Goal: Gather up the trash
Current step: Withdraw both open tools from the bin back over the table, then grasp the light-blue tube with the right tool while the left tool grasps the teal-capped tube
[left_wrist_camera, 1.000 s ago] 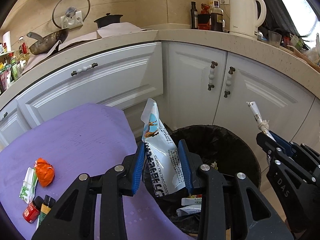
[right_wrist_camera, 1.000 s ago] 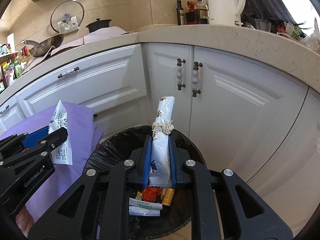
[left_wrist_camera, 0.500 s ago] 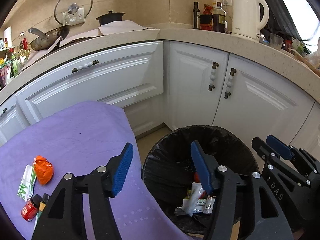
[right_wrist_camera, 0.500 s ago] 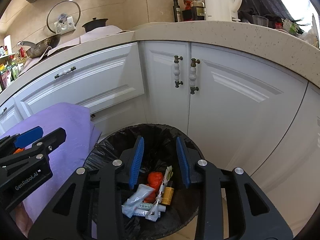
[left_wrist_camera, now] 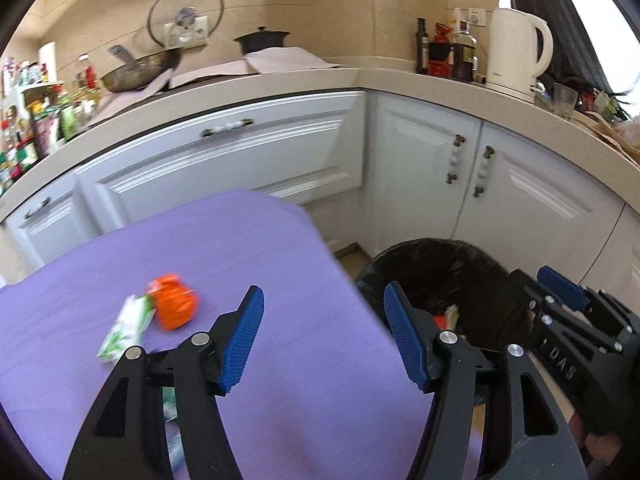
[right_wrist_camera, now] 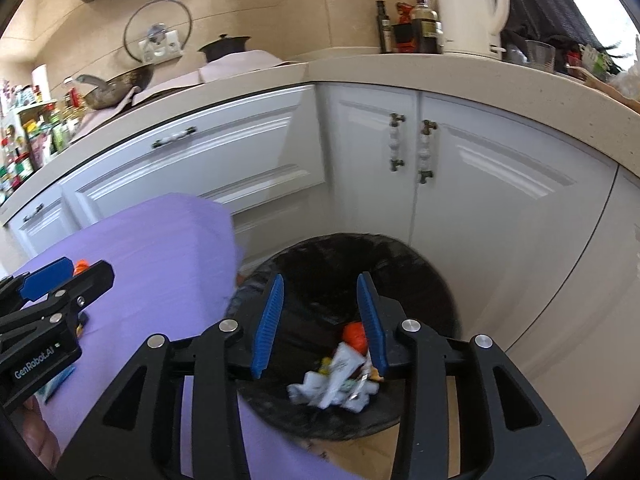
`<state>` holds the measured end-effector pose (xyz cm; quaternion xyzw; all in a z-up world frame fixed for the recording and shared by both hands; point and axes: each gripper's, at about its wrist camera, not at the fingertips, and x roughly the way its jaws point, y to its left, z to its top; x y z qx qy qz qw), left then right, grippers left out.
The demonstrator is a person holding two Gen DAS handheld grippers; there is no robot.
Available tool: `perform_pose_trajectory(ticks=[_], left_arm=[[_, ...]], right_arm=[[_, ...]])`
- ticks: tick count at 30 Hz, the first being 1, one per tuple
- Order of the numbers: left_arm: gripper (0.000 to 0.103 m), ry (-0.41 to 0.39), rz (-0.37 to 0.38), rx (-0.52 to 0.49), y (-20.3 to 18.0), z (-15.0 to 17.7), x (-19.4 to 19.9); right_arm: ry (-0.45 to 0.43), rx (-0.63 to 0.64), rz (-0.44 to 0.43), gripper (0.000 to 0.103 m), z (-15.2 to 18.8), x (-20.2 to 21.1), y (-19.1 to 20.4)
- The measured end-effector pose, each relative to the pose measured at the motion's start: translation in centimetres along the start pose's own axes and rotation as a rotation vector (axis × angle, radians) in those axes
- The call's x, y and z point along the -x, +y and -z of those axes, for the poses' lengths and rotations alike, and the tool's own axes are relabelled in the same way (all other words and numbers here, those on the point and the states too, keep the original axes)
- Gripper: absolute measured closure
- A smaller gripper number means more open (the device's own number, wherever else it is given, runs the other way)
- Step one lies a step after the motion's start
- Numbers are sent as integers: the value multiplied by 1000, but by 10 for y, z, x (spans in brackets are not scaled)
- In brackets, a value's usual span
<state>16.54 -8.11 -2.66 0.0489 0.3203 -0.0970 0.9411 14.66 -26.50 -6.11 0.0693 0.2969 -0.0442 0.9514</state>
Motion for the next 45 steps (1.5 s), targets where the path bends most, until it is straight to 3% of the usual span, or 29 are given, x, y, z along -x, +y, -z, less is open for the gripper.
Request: perform_pose_trajectory(ticks=[14, 25, 35, 42, 45], left_arm=[[42, 27, -177, 96, 114, 61, 65], [41, 50, -289, 175, 186, 99, 94], [41, 68, -347, 239, 231, 119, 101], [41, 78, -342, 262, 245, 124, 98], [41, 83, -331, 264, 246, 125, 94]], right_arm=[[41, 116, -151, 65, 26, 29, 106], [95, 241, -254, 65, 52, 41, 191], [171, 307, -260, 65, 72, 32, 232], [236, 294, -244, 65, 80, 20, 236], [259, 284, -246, 59, 82, 16, 236]])
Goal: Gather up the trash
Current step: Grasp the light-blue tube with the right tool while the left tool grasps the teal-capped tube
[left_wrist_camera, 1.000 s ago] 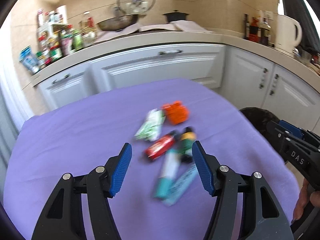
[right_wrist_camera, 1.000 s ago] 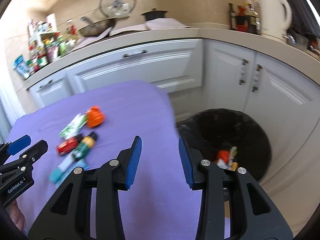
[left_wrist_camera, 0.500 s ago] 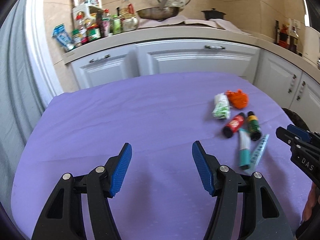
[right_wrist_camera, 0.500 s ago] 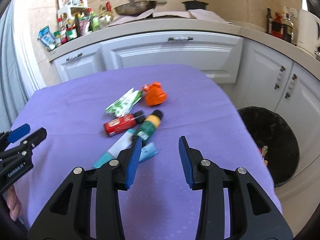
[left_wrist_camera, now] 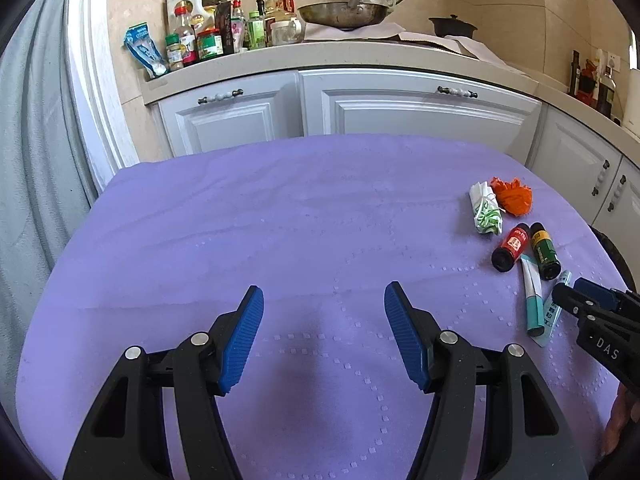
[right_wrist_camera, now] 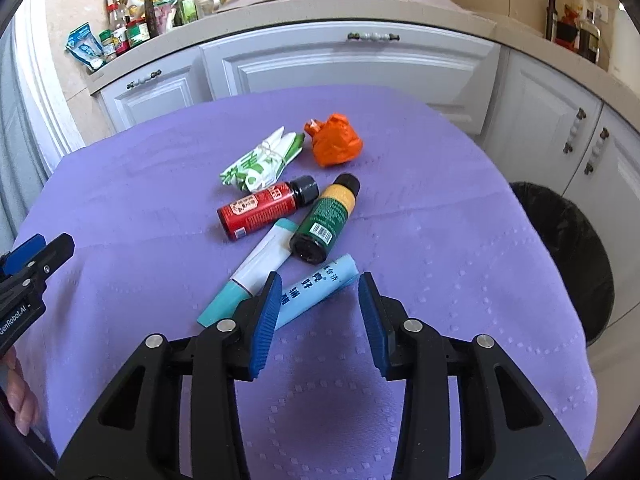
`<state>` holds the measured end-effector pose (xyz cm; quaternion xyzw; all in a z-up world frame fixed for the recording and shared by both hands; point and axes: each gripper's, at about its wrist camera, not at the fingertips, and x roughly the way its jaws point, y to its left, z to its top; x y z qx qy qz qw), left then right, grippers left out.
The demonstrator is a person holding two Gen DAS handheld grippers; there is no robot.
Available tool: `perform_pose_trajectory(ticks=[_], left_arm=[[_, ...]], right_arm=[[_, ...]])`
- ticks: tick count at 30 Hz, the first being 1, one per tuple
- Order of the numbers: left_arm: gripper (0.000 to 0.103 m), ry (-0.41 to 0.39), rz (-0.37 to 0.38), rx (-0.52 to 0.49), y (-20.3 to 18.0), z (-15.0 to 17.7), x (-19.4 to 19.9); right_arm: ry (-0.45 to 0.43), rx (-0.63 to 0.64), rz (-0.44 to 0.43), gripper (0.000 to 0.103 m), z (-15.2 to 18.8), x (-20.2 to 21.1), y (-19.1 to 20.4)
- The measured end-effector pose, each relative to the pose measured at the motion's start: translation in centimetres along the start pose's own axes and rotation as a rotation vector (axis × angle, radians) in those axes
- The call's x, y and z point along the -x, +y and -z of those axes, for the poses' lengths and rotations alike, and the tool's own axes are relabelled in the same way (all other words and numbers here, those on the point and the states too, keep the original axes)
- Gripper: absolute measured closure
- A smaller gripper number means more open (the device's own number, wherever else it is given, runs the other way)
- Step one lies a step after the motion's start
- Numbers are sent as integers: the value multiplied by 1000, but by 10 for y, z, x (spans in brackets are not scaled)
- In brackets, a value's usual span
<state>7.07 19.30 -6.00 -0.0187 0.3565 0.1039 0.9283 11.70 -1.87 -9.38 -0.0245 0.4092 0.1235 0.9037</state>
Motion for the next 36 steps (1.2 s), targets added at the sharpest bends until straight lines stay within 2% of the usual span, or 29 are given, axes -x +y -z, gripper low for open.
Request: perform_pose_trajectory(ticks=[4, 11, 13, 15, 25, 32, 35, 36], left_arm=[[41, 0, 20, -3, -4, 0, -1], [41, 0, 37, -14, -10, -1, -3], [41, 0, 38, -13, -10, -1, -3], [41, 0, 38, -12, -9, -2, -3], [40, 6, 52, -22, -16, -2, -3], [39, 6, 66, -41, -30, -2, -3], [40, 4, 64, -43, -32, -2, -1], [39, 3, 64, -42, -32, -2, -1]], right_arm=[[8, -1, 5, 59, 1, -1, -1], [39, -14, -47, 59, 2, -5, 2], [41, -5, -54, 63, 3, -7, 6], [39, 0, -61, 79, 3, -6, 7], [36, -20, -46, 88, 3, -1, -10], [26, -43, -7, 86, 3, 2, -30], [29, -51, -8, 68, 5, 1, -31], [24, -52, -4, 67, 6, 1, -31]])
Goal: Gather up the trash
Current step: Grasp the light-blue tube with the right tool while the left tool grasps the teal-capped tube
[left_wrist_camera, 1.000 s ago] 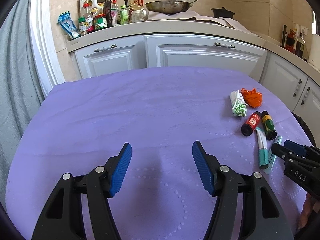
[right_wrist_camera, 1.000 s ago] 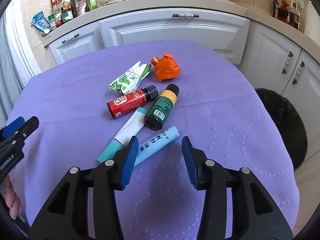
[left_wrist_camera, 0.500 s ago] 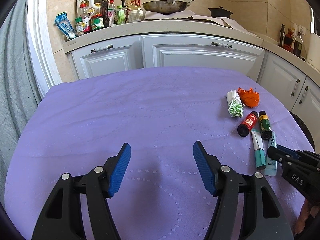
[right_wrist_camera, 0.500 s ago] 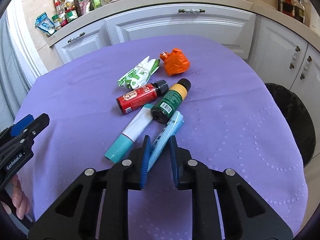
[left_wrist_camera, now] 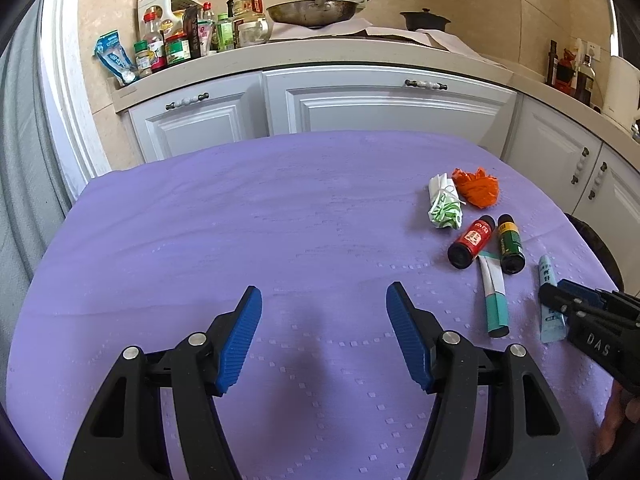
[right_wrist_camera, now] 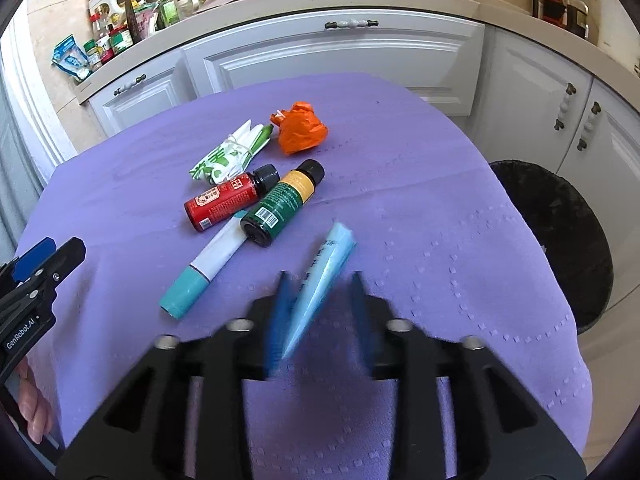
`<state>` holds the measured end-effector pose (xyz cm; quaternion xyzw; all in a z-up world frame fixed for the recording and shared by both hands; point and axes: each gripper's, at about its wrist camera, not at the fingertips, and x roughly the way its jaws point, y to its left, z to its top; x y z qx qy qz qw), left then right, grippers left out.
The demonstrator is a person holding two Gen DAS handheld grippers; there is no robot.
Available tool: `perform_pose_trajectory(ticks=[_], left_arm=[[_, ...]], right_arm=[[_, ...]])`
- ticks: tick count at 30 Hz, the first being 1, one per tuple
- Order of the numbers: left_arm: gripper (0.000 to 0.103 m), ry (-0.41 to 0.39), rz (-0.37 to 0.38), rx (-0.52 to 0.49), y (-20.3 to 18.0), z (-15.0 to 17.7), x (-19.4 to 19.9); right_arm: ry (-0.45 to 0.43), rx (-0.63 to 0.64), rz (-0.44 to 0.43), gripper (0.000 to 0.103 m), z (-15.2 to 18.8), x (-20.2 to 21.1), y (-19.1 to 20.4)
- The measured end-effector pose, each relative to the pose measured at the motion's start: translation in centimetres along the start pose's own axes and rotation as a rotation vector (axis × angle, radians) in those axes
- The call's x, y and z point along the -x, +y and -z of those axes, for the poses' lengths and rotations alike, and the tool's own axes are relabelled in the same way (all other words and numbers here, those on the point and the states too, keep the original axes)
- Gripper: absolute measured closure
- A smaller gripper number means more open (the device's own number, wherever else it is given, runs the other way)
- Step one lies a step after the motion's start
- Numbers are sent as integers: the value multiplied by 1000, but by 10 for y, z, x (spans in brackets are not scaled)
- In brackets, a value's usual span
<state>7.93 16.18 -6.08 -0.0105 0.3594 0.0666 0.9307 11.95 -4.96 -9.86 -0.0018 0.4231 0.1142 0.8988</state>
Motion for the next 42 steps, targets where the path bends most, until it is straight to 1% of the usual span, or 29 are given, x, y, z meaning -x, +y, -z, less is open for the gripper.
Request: perform_pose_trajectory(ticks=[1, 2, 3, 7, 11, 15, 25, 33, 34, 36, 37, 40, 41, 42], left_arm=[[39, 0, -1, 0, 0, 0, 0], [39, 1, -2, 1, 0, 0, 0], [39, 2, -2, 1, 0, 1, 0], [39, 5, -1, 2, -2, 2, -1], [39, 7, 12, 1, -8, 1, -1], [39, 9, 33, -10, -21, 0, 0], [39, 18, 102, -53, -70, 1, 1], [40, 50, 127, -88, -103, 5, -14], [43, 61, 130, -88, -105, 6, -17], [57, 84, 141, -85, -106, 6, -22], [59, 93, 146, -82, -107, 6, -24], [73, 119, 159, -74, -106, 5, -30], [81, 126, 162, -73, -106, 4, -31], [86, 131, 169, -77, -106, 5, -31]], right_arm=[[2, 1, -2, 68, 1, -1, 0], [8, 3, -6, 79, 1, -2, 0], [8, 8, -11, 86, 2, -2, 1], [7, 16, -22, 90, 2, -1, -2], [-21, 33, 2, 91, 2, 6, -6], [-46, 29, 13, 91, -1, 11, -16], [-92, -1, 57, 91, -4, 22, -59], [-103, -33, 41, 91, -2, 25, -82], [-103, -35, 38, 91, -2, 24, -83], [-103, -38, 32, 91, -1, 24, -85], [-103, -39, 30, 91, 0, 24, -86], [-100, -45, 21, 91, 1, 22, -88], [-99, -46, 19, 91, 1, 22, -89], [-98, -47, 18, 91, 1, 22, -90]])
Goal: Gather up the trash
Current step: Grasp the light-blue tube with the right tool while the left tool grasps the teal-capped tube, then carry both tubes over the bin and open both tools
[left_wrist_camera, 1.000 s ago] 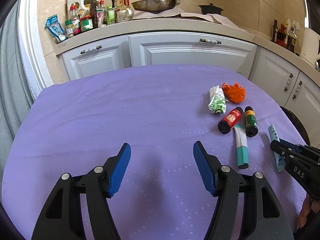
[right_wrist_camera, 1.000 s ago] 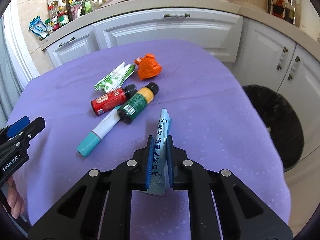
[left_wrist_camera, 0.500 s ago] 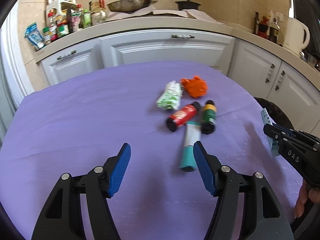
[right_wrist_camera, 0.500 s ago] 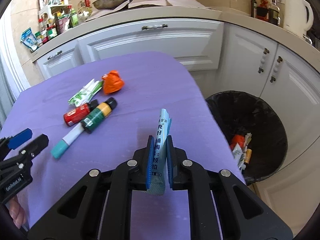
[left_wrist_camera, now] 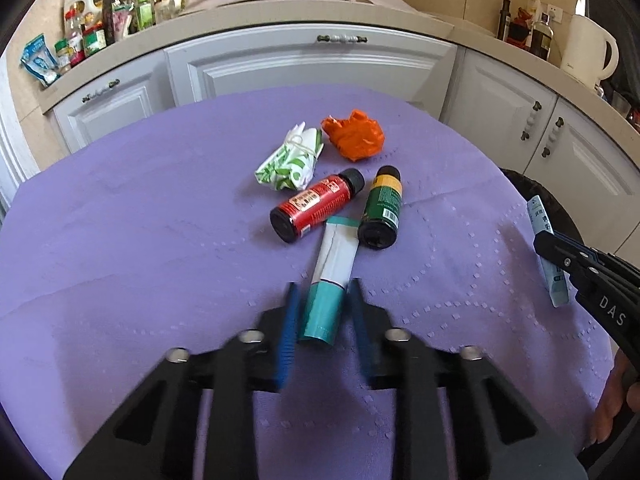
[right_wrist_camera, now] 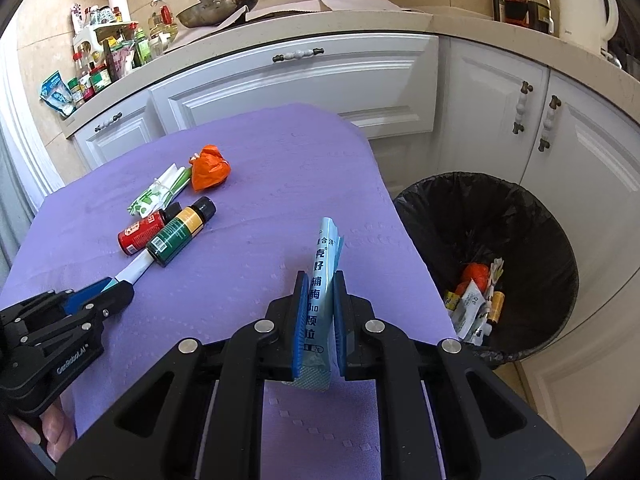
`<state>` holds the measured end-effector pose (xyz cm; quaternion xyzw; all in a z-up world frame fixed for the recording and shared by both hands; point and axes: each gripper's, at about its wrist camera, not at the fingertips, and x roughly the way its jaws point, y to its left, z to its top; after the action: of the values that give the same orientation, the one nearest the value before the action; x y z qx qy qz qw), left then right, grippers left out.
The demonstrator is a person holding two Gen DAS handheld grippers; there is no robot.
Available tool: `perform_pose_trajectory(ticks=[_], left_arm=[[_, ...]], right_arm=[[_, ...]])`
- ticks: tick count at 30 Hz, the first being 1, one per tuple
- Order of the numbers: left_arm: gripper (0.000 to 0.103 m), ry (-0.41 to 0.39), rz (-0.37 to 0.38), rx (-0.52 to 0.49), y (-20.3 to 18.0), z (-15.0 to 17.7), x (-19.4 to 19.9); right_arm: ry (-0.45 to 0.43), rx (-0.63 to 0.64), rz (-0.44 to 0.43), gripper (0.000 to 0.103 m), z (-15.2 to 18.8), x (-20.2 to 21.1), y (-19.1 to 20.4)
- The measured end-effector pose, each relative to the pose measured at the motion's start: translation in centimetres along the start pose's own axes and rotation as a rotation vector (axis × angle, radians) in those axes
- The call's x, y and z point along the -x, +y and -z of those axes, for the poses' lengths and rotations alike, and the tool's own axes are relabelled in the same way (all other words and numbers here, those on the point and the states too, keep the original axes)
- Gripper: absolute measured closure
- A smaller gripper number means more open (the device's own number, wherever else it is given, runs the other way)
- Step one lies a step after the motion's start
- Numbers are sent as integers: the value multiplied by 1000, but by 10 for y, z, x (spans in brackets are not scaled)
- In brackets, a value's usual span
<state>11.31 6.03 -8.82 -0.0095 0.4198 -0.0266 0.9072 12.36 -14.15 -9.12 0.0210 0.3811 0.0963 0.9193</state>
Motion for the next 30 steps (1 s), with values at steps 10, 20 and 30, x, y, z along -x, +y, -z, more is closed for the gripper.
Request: perform_pose_trajectory(ticks=[10, 20, 30], left_arm=[[95, -57, 28, -29, -5, 4, 17], [95, -193, 25, -18, -14, -11, 57], [95, -275, 67, -68, -56, -38, 61]], right_arm=[[-8, 8, -9, 91, 2, 6, 4], [-77, 15, 25, 91, -9, 28, -6], [-163, -18, 105, 91, -30, 50, -42]])
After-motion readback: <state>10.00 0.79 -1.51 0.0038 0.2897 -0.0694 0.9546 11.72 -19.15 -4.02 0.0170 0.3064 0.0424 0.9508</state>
